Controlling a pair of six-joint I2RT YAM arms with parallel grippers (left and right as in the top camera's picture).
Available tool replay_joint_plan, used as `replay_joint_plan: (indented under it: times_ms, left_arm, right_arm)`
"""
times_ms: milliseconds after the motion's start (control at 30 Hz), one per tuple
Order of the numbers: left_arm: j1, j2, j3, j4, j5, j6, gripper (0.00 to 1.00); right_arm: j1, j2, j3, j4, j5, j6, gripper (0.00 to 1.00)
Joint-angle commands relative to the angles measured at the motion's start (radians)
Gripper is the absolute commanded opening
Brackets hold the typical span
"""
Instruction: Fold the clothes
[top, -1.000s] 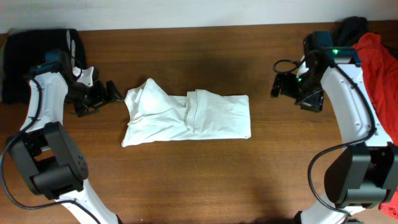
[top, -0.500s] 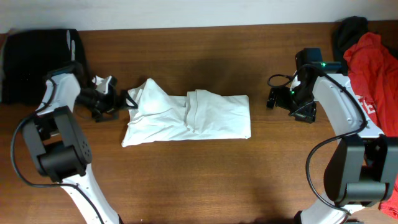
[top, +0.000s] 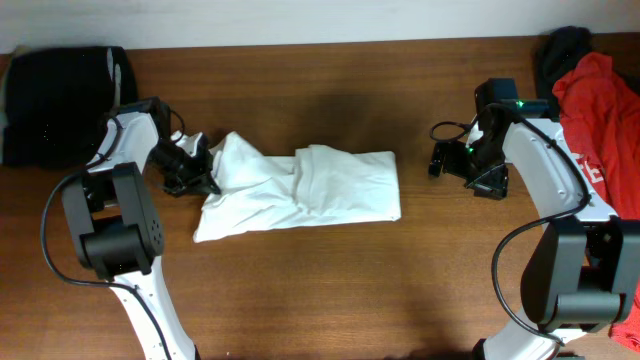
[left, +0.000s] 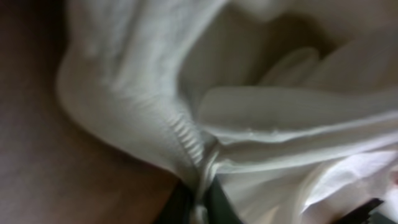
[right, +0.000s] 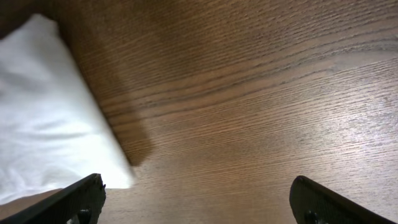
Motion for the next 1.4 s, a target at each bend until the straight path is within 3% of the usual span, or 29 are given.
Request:
replay_joint_plan:
  times_ms: [0,200,367,500,633,800,833,1100,1133,1167,1367]
  left_arm:
    - [0.039,0.052,0.100,-0.120,-0.259,-0.138,0.01]
    - [-0.081,0.021,0.528,-0.422,-0.250,-0.146,0.01]
    - [-0.272,-0.018,0.713,-0.506,-0.190,-0.146,0.01]
    - [-0.403,-0.018,0.691,-0.505,-0.187,-0.146,0.01]
    - [-0.552,-0.017,0.690,-0.483,-0.190,-0.145,0.01]
    - [-0.624,-0.016,0.645,-0.425,-0.189,-0.159,0.04]
    - [-0.645,-0.015,0.585,-0.375,-0.186,-0.165,0.09]
    - [-0.716,-0.015,0.334,-0.053,-0.049,-0.168,0.05]
    - [-0.725,-0.015,0.327,-0.042,-0.050,-0.168,0.25]
    - [-0.729,-0.015,0.327,-0.040,-0.053,-0.167,0.59]
    - [-0.703,-0.047,0.430,-0.133,-0.041,-0.111,0.63]
  right_arm:
    - [-0.003,0.000,-0.003,-0.004,-0.021,-0.010,0.99]
    - [0.105,0.000,-0.037,0.093,-0.093,-0.010,0.99]
    - [0.230,0.002,-0.065,0.199,-0.089,0.052,0.99]
    - [0.210,0.002,-0.065,0.213,-0.100,0.076,0.99]
    - [0.095,0.002,-0.065,0.213,-0.228,0.025,0.99]
    - [0.073,0.002,-0.065,0.202,-0.246,0.000,0.99]
    - [0.073,0.002,-0.065,0.202,-0.246,0.000,0.99]
    - [0.073,0.002,-0.065,0.203,-0.246,0.000,0.99]
    - [0.073,0.002,-0.065,0.203,-0.246,0.000,0.99]
    - [0.073,0.002,-0.065,0.203,-0.246,0.000,0.99]
    - [0.072,0.002,-0.064,0.203,-0.247,0.001,0.99]
